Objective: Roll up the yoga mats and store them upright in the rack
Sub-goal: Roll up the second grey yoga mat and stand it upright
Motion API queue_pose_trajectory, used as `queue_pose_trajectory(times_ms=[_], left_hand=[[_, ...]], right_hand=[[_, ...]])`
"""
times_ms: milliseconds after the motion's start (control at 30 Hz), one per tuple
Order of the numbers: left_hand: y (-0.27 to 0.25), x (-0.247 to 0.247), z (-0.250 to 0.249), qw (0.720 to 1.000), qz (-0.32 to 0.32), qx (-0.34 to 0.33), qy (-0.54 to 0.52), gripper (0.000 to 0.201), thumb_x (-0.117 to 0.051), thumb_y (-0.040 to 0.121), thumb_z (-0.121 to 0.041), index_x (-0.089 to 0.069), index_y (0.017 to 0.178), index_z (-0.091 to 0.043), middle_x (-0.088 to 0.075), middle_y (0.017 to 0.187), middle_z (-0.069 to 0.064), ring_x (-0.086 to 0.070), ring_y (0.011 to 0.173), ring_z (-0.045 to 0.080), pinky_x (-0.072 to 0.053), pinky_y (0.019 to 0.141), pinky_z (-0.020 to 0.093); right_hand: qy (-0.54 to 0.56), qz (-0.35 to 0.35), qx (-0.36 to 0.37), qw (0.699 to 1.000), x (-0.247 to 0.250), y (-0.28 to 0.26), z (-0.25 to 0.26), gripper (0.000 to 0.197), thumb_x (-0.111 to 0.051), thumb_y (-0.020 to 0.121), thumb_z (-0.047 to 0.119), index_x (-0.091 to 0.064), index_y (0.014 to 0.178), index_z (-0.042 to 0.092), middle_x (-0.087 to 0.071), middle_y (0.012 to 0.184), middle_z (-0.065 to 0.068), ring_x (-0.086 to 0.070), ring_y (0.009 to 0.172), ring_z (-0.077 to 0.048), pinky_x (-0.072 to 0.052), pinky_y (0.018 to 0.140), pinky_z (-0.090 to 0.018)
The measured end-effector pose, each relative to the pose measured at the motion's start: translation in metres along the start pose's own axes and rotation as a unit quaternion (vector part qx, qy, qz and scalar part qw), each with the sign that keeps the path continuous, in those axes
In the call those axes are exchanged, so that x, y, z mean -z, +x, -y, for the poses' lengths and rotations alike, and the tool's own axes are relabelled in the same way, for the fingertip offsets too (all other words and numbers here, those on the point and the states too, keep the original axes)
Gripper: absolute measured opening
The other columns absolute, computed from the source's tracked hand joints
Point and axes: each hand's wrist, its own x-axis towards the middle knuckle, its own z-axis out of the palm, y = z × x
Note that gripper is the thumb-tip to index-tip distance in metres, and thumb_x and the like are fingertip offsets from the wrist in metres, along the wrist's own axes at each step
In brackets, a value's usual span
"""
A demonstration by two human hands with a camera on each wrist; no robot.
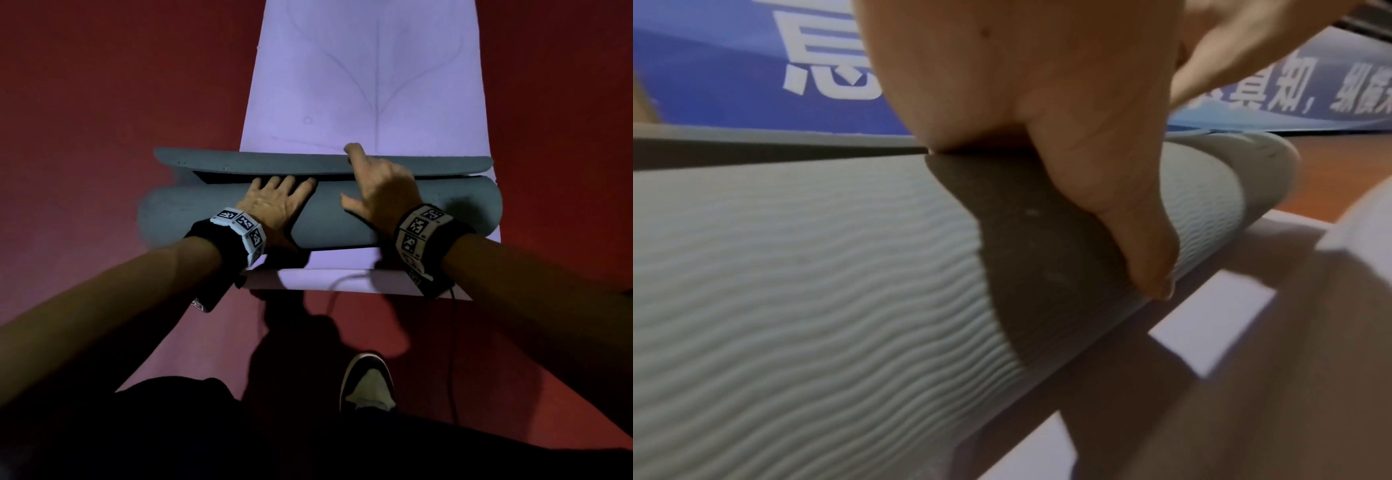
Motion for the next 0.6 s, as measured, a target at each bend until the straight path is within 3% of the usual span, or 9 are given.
queue_pose_trajectory(times_ms=[100,200,300,367,433,500,567,600], left_hand=[[0.000,-0.001,0.000,1.000,-0.011,0.000,0.013,0.139,-0.075,0.043,-0.081,-0.012,0.152,-0.022,-0.042,0.135,0.006,-0.045,0.123,0.030,-0.038,0.103,0.052],[0.000,-0.003,0.000,1.000,-0.014,-0.004,0.017,0.137,-0.075,0.043,-0.079,-0.014,0.151,-0.022,-0.042,0.136,0.006,-0.045,0.123,0.030,-0.039,0.102,0.052],[0.000,-0.004,-0.001,1.000,-0.016,-0.002,0.017,0.136,-0.076,0.043,-0.078,-0.015,0.151,-0.022,-0.042,0.136,0.006,-0.045,0.124,0.030,-0.038,0.102,0.051],[0.001,-0.004,0.000,1.000,-0.013,-0.003,0.015,0.138,-0.076,0.044,-0.079,-0.014,0.152,-0.021,-0.042,0.137,0.006,-0.044,0.124,0.029,-0.038,0.102,0.051],[0.001,-0.003,0.001,1.000,-0.011,-0.004,0.010,0.138,-0.074,0.043,-0.080,-0.014,0.152,-0.020,-0.042,0.138,0.006,-0.045,0.125,0.029,-0.037,0.103,0.050],[0.001,0.001,0.001,1.000,-0.002,-0.005,-0.005,0.134,-0.076,0.045,-0.078,-0.017,0.151,-0.021,-0.045,0.137,0.006,-0.047,0.125,0.029,-0.038,0.103,0.049],[0.001,0.008,0.004,0.999,0.026,0.003,-0.030,0.125,-0.080,0.050,-0.073,-0.024,0.147,-0.018,-0.051,0.135,0.007,-0.053,0.122,0.030,-0.041,0.099,0.045],[0.001,0.010,0.005,0.998,0.042,0.005,-0.048,0.118,-0.082,0.053,-0.070,-0.029,0.144,-0.016,-0.054,0.133,0.008,-0.055,0.120,0.030,-0.043,0.097,0.042]], right_hand=[[-0.031,-0.028,0.024,0.999,0.000,0.009,0.000,0.049,-0.066,0.071,0.025,-0.064,0.117,0.006,-0.059,0.078,-0.010,-0.060,0.067,-0.034,-0.044,0.052,-0.037],[-0.032,0.036,0.020,0.999,0.008,0.020,0.004,0.033,-0.064,0.079,0.016,-0.060,0.111,0.009,-0.057,0.099,-0.013,-0.057,0.089,-0.036,-0.041,0.066,-0.041],[-0.050,0.071,0.032,0.996,0.015,0.038,0.008,0.026,-0.060,0.086,0.012,-0.057,0.112,0.010,-0.052,0.112,-0.013,-0.052,0.101,-0.036,-0.033,0.070,-0.041],[-0.045,0.104,0.044,0.993,0.015,0.042,0.012,0.026,-0.052,0.093,0.009,-0.055,0.118,0.011,-0.055,0.115,-0.013,-0.054,0.105,-0.037,-0.040,0.075,-0.042],[-0.029,0.107,0.040,0.993,0.013,0.036,0.015,0.029,-0.042,0.094,0.005,-0.054,0.120,0.010,-0.058,0.111,-0.013,-0.059,0.100,-0.038,-0.044,0.073,-0.041],[-0.022,0.063,0.045,0.997,0.012,0.025,0.017,0.032,-0.037,0.087,0.005,-0.061,0.108,0.008,-0.060,0.091,-0.013,-0.063,0.079,-0.036,-0.043,0.058,-0.037],[-0.044,0.013,0.053,0.998,0.011,0.012,0.013,0.027,-0.043,0.080,0.006,-0.064,0.097,0.010,-0.060,0.079,-0.008,-0.063,0.064,-0.032,-0.035,0.049,-0.031],[-0.034,0.022,0.056,0.998,0.011,0.006,0.011,0.024,-0.049,0.081,0.004,-0.064,0.098,0.011,-0.062,0.081,-0.007,-0.064,0.067,-0.032,-0.037,0.049,-0.031]])
